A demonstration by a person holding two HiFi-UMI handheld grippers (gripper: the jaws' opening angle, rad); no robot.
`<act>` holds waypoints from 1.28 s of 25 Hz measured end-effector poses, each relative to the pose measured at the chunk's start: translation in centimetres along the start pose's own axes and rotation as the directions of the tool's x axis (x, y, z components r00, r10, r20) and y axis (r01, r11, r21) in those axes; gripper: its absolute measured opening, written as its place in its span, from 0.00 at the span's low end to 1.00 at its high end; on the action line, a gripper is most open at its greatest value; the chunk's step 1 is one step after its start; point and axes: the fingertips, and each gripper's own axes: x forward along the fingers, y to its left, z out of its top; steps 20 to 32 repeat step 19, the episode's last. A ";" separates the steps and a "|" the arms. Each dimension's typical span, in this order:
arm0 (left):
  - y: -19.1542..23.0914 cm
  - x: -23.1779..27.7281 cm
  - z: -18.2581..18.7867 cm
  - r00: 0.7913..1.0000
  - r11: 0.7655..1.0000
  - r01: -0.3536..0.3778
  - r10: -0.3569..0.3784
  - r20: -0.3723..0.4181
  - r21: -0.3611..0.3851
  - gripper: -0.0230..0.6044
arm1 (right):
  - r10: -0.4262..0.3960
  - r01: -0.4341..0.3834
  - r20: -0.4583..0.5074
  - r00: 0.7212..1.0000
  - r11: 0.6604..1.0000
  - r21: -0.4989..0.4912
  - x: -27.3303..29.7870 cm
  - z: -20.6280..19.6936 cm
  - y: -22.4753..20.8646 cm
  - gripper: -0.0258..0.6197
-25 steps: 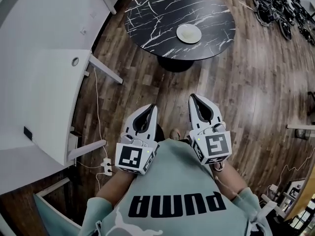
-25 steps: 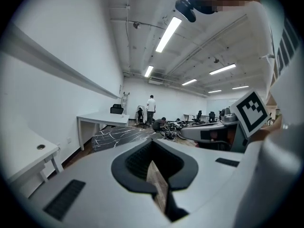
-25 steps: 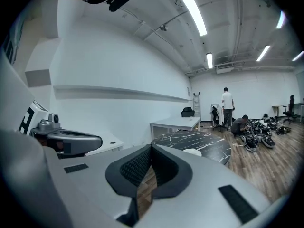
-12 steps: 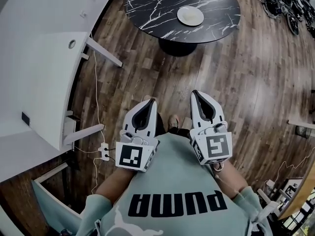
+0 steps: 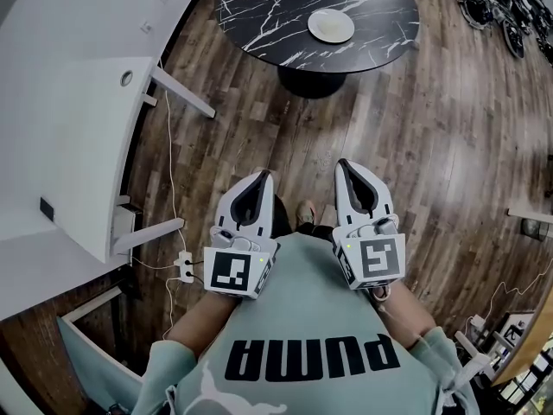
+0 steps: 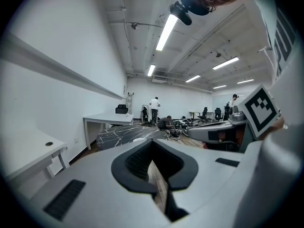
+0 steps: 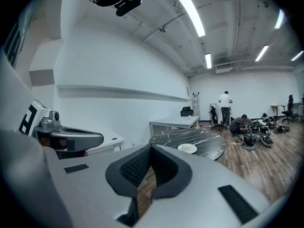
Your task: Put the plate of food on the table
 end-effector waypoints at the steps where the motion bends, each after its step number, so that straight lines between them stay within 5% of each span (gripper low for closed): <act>1: 0.0 0.0 0.0 1.000 1.000 0.000 0.000 0.001 0.000 0.05 | 0.001 -0.001 0.000 1.000 1.000 0.001 0.0 0.0 0.0 0.05; 32: 1.5 -0.4 0.4 1.000 1.000 -0.013 0.013 0.013 -0.004 0.05 | 0.012 -0.012 -0.009 1.000 1.000 -0.020 1.4 0.6 1.2 0.05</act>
